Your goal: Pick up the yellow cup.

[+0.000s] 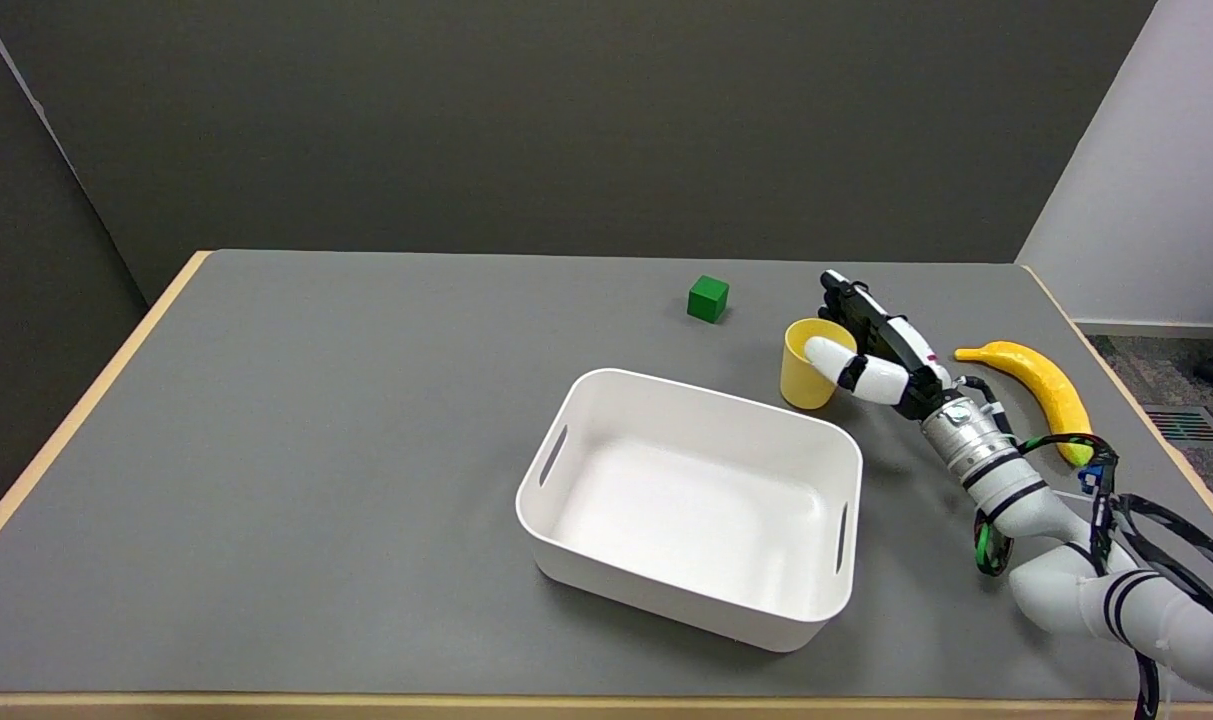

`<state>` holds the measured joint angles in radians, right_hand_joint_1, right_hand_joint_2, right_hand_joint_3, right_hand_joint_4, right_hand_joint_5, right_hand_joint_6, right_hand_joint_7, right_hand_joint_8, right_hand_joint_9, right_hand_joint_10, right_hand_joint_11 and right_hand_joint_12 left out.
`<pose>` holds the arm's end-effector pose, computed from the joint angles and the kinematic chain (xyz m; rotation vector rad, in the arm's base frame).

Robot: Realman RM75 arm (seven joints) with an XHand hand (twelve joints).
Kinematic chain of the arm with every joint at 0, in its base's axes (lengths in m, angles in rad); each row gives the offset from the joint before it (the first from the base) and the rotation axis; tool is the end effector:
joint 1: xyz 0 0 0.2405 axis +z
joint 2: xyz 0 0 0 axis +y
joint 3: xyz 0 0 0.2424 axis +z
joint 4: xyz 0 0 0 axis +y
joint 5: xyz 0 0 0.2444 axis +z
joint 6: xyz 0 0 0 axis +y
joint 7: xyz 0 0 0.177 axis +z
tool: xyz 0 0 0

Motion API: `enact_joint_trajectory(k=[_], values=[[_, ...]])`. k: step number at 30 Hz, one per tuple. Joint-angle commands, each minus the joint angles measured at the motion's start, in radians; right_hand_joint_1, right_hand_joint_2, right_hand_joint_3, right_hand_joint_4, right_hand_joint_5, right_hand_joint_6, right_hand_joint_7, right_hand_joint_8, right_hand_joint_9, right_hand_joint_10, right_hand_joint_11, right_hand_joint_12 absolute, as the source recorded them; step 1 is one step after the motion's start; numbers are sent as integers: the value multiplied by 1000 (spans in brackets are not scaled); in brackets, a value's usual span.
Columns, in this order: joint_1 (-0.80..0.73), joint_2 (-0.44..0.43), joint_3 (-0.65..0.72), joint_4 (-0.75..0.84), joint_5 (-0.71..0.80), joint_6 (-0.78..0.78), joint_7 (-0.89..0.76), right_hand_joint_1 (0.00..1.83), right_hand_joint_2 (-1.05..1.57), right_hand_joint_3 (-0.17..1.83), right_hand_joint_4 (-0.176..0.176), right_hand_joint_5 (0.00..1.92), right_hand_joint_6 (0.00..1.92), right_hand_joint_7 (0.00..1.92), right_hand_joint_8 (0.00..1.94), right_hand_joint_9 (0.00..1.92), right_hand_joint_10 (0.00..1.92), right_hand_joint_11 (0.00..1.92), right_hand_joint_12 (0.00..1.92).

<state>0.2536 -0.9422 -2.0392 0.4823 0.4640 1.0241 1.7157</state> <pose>-0.3412 -0.3742 0.4695 1.4008 -0.9273 1.0972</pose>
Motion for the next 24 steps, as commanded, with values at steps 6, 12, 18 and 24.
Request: enact_joint_trajectory(k=[6, 12, 18, 24], values=[[-2, -8, -20, 3, -62, -19, 31, 751, 561, 787, -118, -1, -1, -1, -1, -1, -1, -1, 326], [15, -8, -21, -1, -105, -40, 24, 712, 554, 759, -99, -1, -1, -1, -1, -1, -1, -1, 310], [22, -8, -21, 2, -116, -73, 23, 677, 545, 722, -78, -1, -1, -1, -1, -1, -1, -1, 253], [25, -10, -21, 6, -117, -95, 22, 840, 542, 743, -73, -1, -1, -1, -1, -1, -1, -1, 197]])
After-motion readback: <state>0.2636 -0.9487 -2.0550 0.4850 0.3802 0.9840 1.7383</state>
